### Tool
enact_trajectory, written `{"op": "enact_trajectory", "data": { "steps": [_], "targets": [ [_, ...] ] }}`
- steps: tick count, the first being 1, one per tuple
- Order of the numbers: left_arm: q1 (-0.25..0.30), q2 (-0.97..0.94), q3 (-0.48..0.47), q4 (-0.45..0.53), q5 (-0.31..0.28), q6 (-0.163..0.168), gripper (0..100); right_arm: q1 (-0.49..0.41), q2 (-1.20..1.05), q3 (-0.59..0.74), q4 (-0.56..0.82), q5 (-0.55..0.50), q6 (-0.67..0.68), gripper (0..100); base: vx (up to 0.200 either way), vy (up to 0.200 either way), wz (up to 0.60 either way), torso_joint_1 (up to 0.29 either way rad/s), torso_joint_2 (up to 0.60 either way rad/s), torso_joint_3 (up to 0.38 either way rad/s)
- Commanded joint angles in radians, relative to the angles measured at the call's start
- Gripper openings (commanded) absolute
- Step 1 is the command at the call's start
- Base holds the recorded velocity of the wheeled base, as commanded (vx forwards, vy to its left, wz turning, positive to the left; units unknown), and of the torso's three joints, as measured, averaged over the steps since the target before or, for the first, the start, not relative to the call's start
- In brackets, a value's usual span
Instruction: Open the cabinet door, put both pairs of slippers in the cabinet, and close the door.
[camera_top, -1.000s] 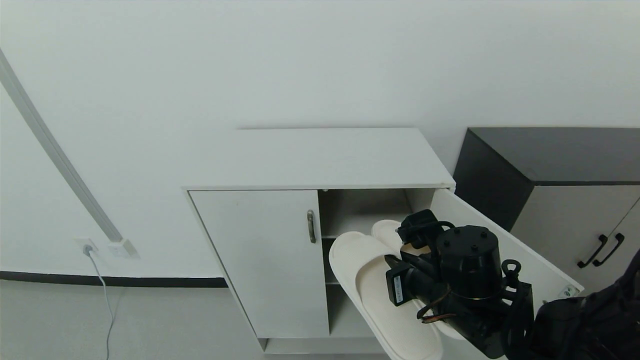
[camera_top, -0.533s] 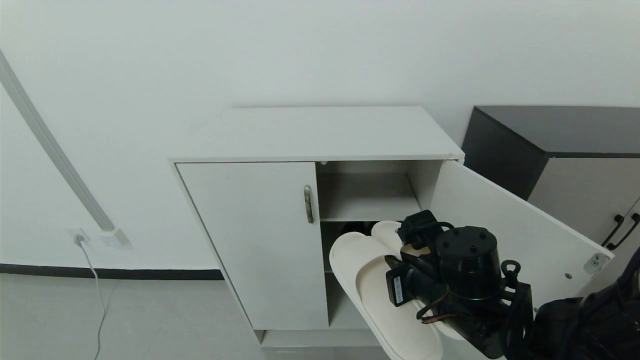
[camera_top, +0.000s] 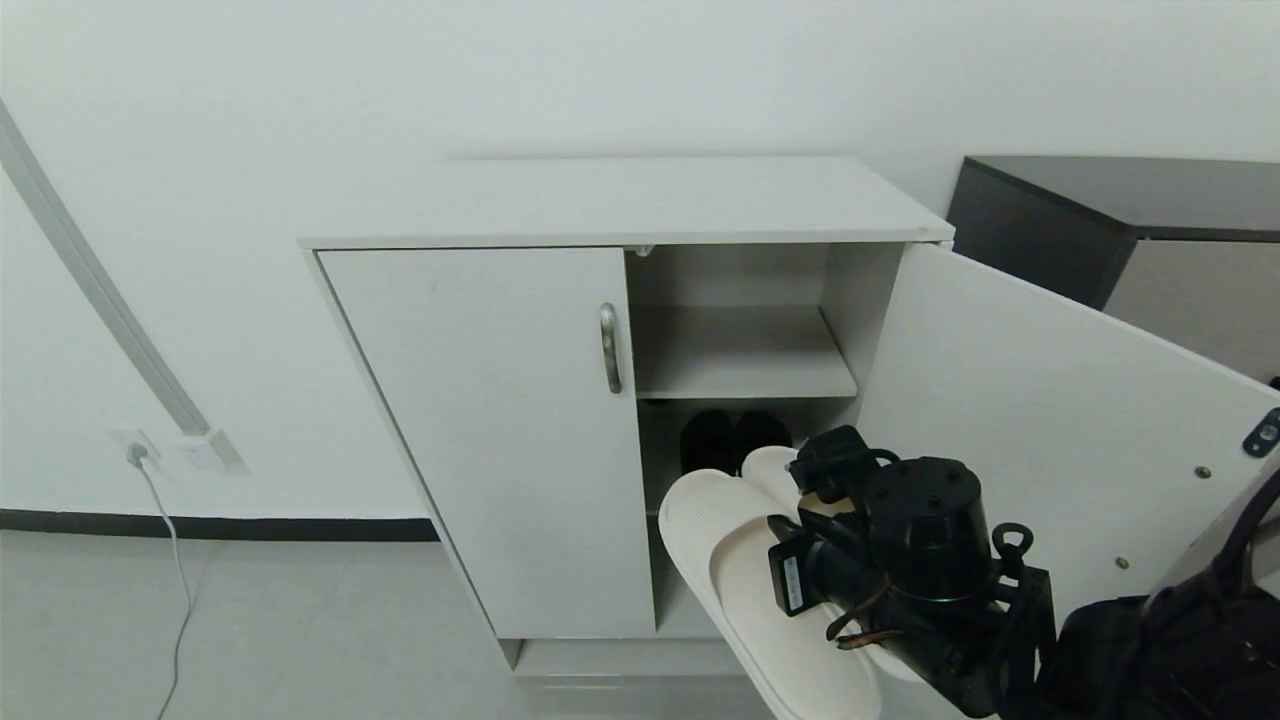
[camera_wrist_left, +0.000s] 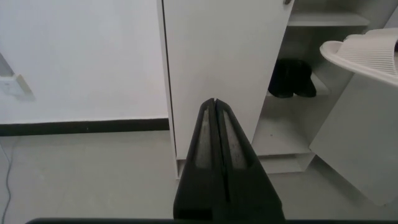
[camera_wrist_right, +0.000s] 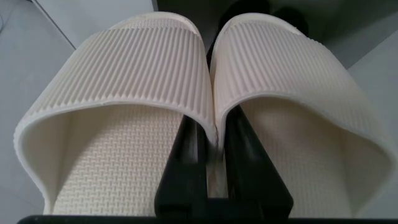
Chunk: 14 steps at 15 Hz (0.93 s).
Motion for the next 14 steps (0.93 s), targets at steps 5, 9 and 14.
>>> {"op": "enact_trajectory", "data": {
  "steps": [5, 9, 14],
  "targets": [
    [0.001, 0.001, 0.000, 0.000, 0.000, -0.001, 0, -0.001, 0.097, -0.069, -0.102, -0.067, -0.012, 0, 0.000, 0.000, 0.00, -0.084, 0.45, 0.365],
    [0.001, 0.001, 0.000, 0.001, 0.000, 0.001, 0, 0.010, 0.179, -0.252, 0.027, -0.249, 0.037, 0, 0.000, 0.000, 0.00, -0.025, 0.32, 0.294],
    [0.001, 0.001, 0.000, 0.001, -0.002, 0.004, 0, 0.018, 0.151, -0.604, 0.487, -0.437, 0.197, 0, 0.000, 0.000, 0.00, -0.001, 0.02, 0.017]
  ]
}}
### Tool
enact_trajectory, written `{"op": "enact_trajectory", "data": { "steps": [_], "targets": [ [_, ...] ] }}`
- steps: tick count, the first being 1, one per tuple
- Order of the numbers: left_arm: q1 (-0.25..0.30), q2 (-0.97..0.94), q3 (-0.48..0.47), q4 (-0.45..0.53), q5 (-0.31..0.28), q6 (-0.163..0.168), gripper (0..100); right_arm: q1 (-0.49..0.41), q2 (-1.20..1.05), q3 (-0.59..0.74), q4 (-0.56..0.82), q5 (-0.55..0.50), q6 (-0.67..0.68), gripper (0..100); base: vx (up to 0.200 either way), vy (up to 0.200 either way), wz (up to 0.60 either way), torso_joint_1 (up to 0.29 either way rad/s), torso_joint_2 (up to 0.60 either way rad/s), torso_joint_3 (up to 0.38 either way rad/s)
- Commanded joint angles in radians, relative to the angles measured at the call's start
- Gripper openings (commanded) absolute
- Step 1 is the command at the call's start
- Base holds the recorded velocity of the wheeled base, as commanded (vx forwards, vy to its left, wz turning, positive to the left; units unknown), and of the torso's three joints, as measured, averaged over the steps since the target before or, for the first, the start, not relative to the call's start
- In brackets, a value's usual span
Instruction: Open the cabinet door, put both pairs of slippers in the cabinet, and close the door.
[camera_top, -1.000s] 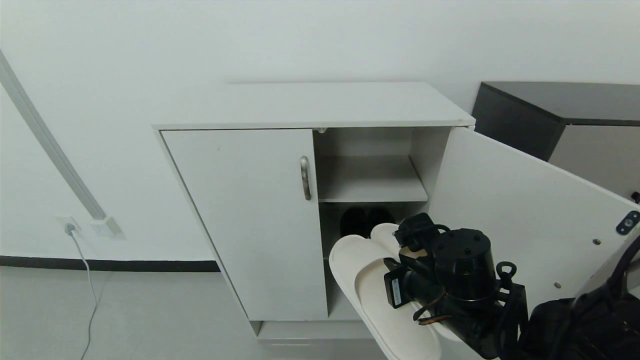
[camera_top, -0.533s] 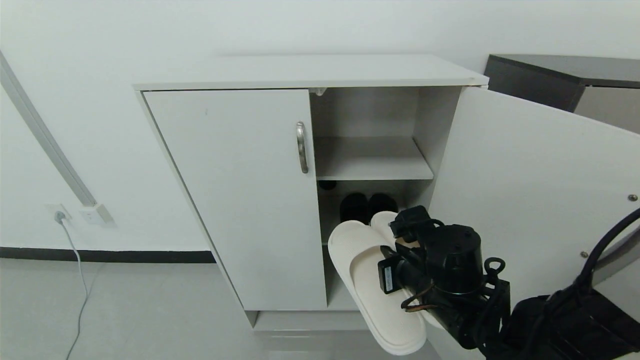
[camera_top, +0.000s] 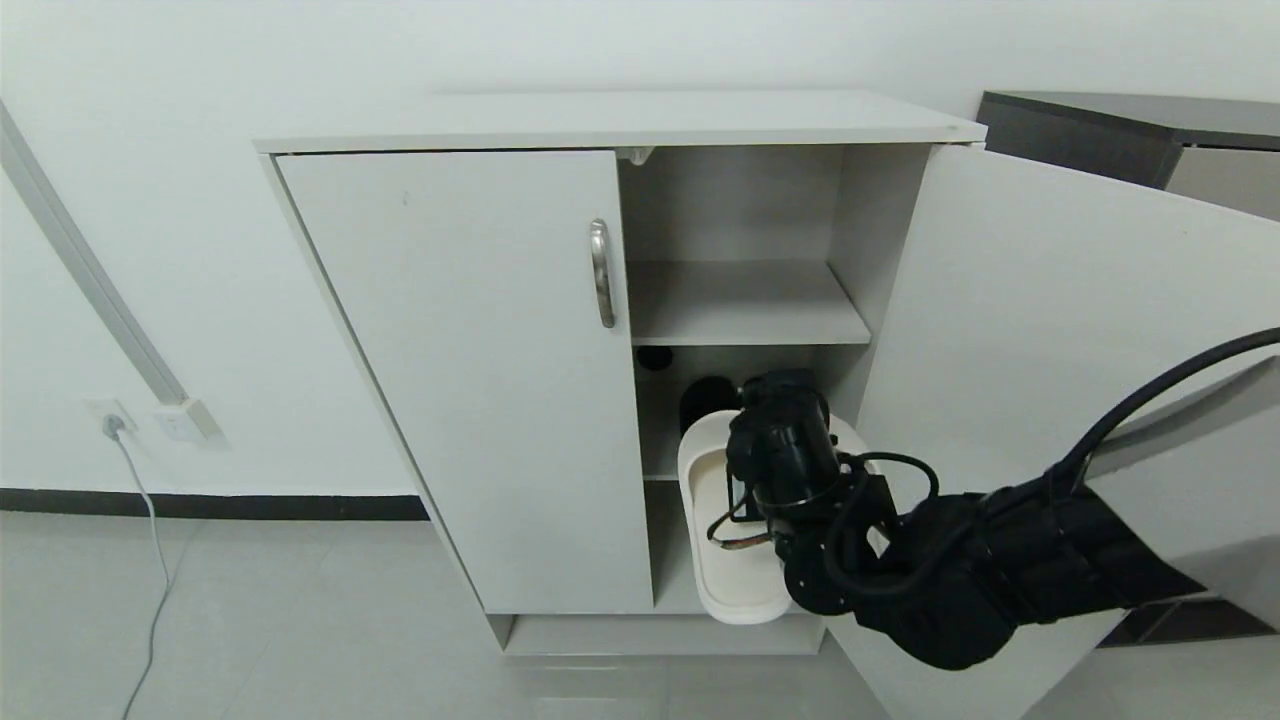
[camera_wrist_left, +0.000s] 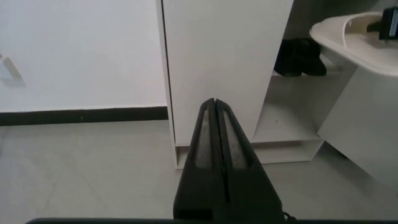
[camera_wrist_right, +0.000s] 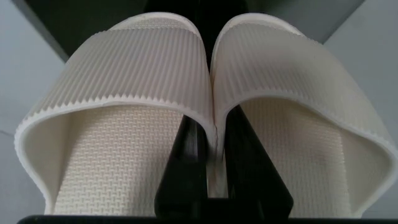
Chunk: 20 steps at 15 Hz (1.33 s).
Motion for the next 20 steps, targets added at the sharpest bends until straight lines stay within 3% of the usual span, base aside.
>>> {"op": "enact_trajectory", "data": {
  "steps": [1, 4, 12, 20],
  "targets": [
    [0.000, 0.001, 0.000, 0.001, 0.000, 0.000, 0, 0.003, -0.032, -0.167, 0.121, -0.028, 0.003, 0, 0.000, 0.000, 0.00, 0.000, 0.00, 0.000],
    [0.001, 0.001, 0.000, -0.001, 0.000, 0.000, 0, -0.002, -0.064, -0.296, 0.202, -0.028, -0.063, 0, 0.000, 0.000, 0.00, 0.000, 0.00, 0.000],
    [0.001, 0.001, 0.000, 0.001, 0.000, -0.002, 0, -0.007, -0.064, -0.326, 0.199, -0.025, -0.087, 0, 0.000, 0.000, 0.00, 0.000, 0.00, 0.000],
    [0.000, 0.001, 0.000, 0.002, -0.001, 0.000, 0, -0.004, -0.068, -0.331, 0.201, -0.026, -0.092, 0, 0.200, 0.000, 0.00, 0.001, 0.01, 0.004]
  ]
}}
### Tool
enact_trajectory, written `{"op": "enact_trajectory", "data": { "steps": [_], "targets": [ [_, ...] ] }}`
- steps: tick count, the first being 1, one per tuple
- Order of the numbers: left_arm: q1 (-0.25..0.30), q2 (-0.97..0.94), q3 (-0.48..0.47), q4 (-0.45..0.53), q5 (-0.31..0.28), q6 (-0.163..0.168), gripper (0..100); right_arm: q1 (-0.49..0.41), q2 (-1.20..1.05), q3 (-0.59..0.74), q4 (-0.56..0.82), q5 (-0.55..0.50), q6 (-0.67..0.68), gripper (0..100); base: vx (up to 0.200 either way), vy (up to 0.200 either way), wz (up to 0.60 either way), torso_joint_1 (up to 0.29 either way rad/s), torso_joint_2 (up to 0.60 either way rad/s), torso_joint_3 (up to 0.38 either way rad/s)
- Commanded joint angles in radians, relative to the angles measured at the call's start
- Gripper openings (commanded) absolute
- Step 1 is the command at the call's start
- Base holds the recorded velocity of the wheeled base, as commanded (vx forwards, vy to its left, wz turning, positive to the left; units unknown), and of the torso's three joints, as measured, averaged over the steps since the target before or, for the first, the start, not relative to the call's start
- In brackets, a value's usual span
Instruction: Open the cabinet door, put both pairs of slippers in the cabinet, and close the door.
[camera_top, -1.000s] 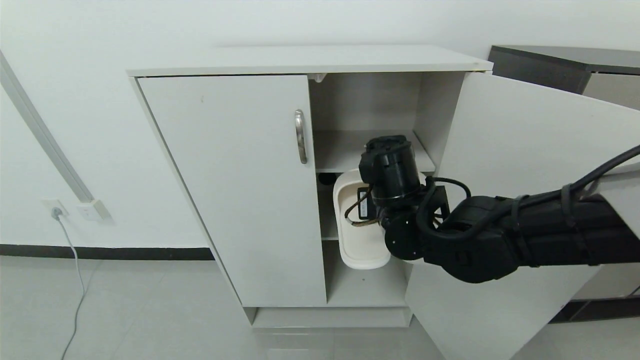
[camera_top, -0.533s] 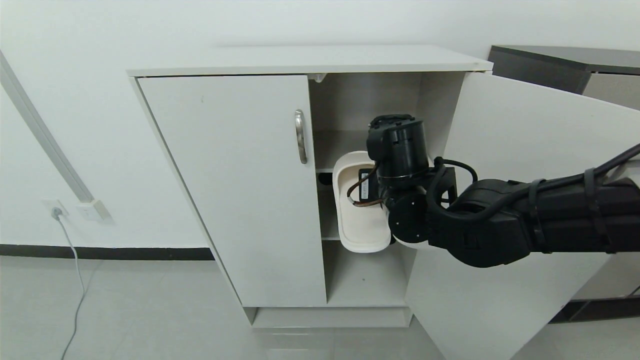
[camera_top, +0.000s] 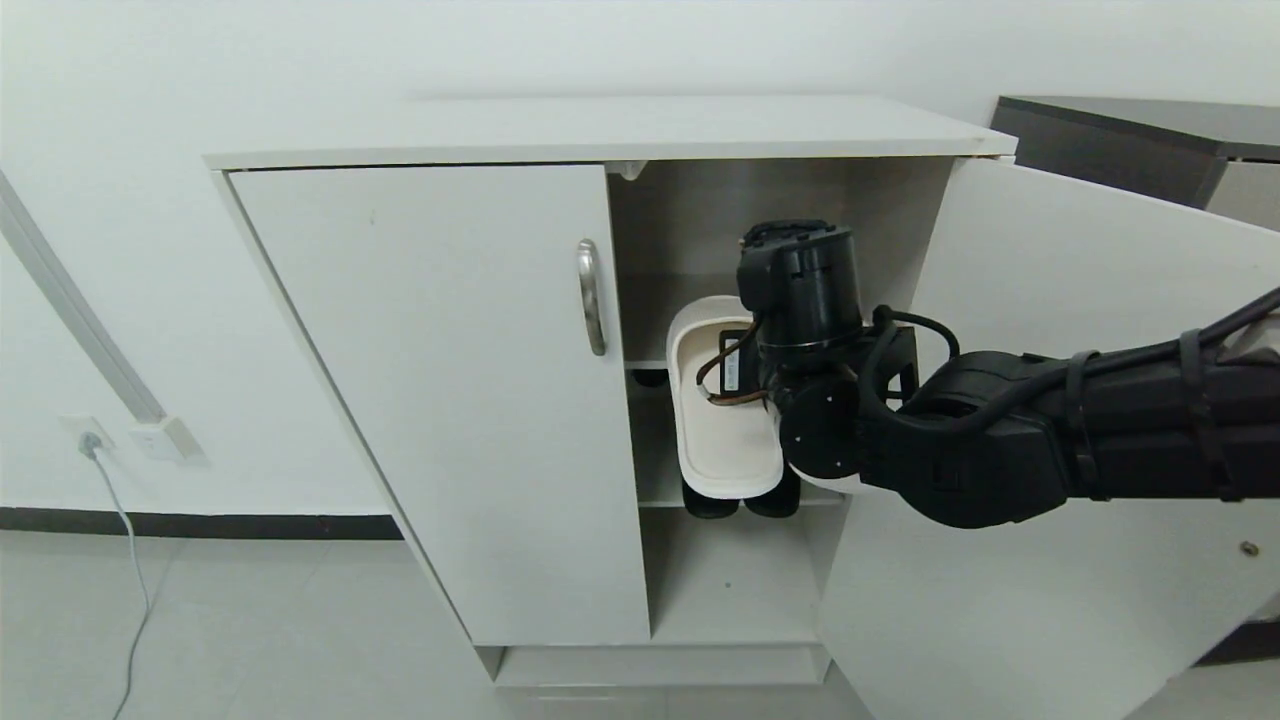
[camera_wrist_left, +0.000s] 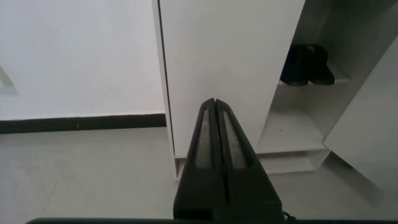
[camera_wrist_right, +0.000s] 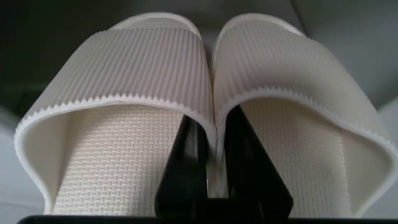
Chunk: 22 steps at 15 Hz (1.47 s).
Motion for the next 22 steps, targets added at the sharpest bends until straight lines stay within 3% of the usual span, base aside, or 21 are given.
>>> {"op": "enact_trajectory", "data": {
  "steps": [1, 12, 14, 20, 22],
  "targets": [
    [0.001, 0.001, 0.000, -0.002, 0.002, 0.000, 0, 0.002, -0.001, 0.002, -0.003, 0.000, 0.000, 0, 0.200, 0.000, 0.00, 0.007, 0.00, 0.007],
    [0.001, 0.001, 0.002, -0.003, 0.003, 0.006, 0, -0.024, 0.054, 0.019, -0.049, 0.026, -0.031, 0, 0.000, 0.000, 0.00, 0.000, 0.00, 0.000],
    [0.001, 0.001, 0.002, -0.003, 0.003, 0.004, 0, -0.065, 0.096, -0.067, -0.035, 0.100, -0.041, 0, 0.000, 0.000, 0.00, 0.000, 0.00, 0.000],
    [0.000, 0.001, 0.002, -0.003, 0.005, 0.004, 0, -0.151, 0.246, -0.426, 0.162, 0.149, -0.055, 0, 0.000, 0.000, 0.00, 0.000, 0.00, 0.000],
    [0.001, 0.001, 0.002, -0.003, 0.005, 0.004, 0, -0.157, 0.275, -0.491, 0.202, 0.166, -0.052, 0, 0.000, 0.000, 0.00, 0.000, 0.00, 0.000]
  ]
}}
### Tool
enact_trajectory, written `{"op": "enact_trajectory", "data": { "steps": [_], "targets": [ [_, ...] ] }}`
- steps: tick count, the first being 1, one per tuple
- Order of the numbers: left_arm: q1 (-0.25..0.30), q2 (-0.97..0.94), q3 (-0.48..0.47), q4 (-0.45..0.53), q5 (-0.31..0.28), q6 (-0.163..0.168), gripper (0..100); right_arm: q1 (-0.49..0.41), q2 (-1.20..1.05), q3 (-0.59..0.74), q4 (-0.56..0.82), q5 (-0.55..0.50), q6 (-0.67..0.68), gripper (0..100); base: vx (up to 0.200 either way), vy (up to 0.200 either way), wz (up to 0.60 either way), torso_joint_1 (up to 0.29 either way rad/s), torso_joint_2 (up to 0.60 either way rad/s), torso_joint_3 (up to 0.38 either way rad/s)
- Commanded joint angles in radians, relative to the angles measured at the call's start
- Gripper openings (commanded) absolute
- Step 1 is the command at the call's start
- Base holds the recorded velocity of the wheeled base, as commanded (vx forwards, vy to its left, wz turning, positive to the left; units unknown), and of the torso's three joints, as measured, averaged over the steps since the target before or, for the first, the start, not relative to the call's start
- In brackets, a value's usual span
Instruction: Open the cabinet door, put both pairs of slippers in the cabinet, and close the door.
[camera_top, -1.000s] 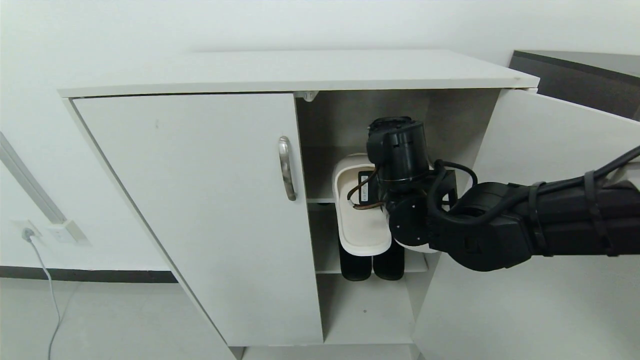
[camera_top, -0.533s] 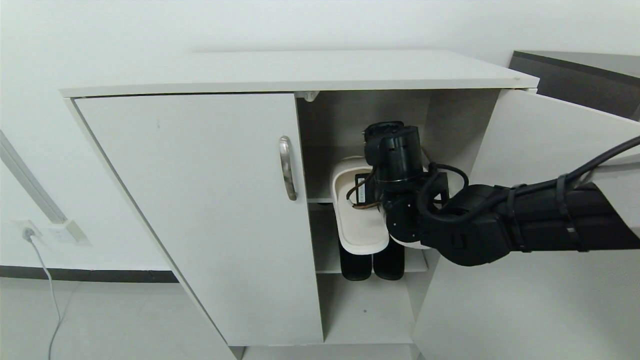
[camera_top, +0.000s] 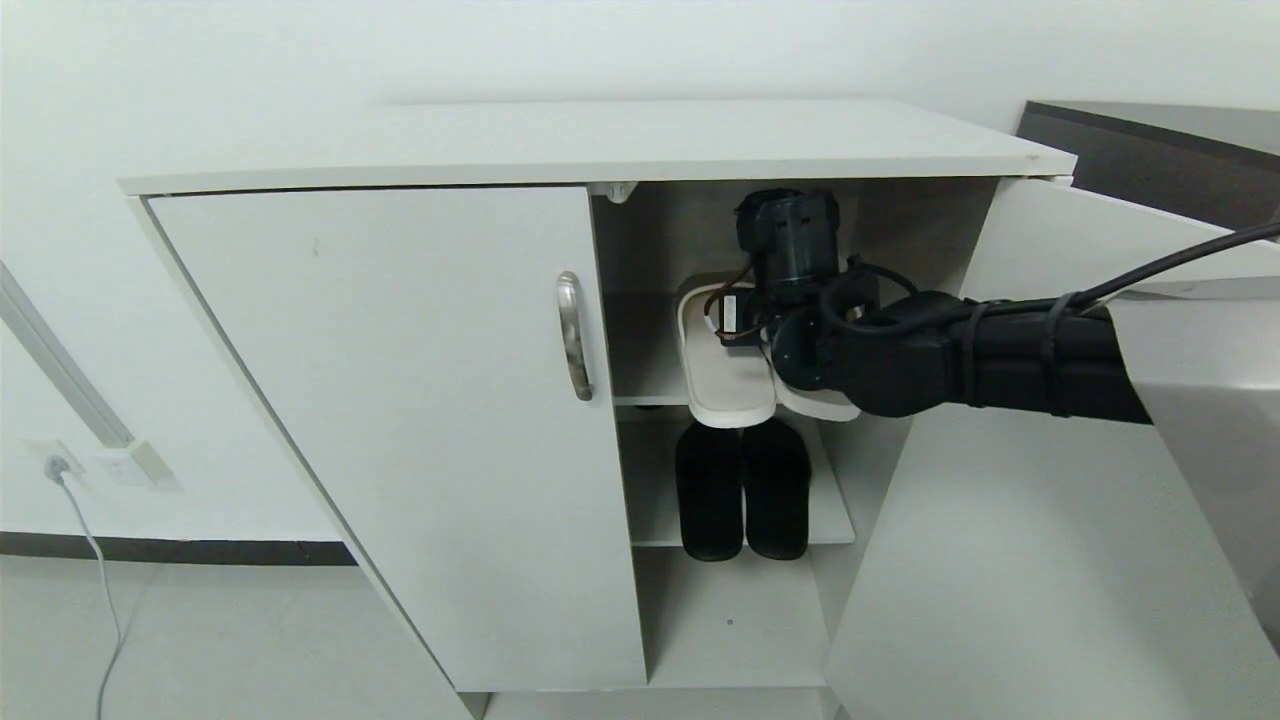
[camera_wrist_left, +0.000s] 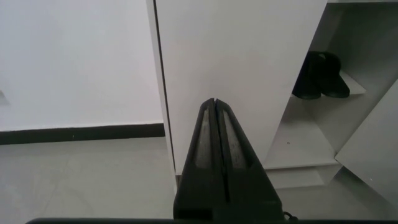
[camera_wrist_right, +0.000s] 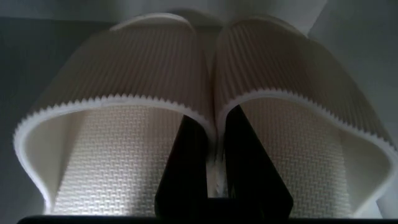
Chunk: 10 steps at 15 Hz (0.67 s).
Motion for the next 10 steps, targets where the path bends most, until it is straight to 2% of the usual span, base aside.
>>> {"op": "enact_trajectory", "data": {
  "steps": [1, 9, 10],
  "targets": [
    [0.001, 0.001, 0.000, 0.000, 0.000, 0.000, 0, -0.013, 0.071, -0.065, 0.014, 0.006, 0.001, 0, 0.000, 0.000, 0.00, 0.000, 0.00, 0.000],
    [0.001, 0.001, 0.000, 0.000, 0.018, -0.003, 0, -0.029, 0.105, -0.065, 0.014, 0.006, -0.002, 0, 0.000, 0.000, 0.00, 0.000, 0.00, 0.000],
    [0.001, 0.001, 0.000, 0.000, 0.018, -0.003, 0, -0.031, 0.105, -0.065, 0.014, 0.006, -0.002, 100, 0.000, 0.000, 0.00, 0.000, 0.00, 0.000]
  ]
}}
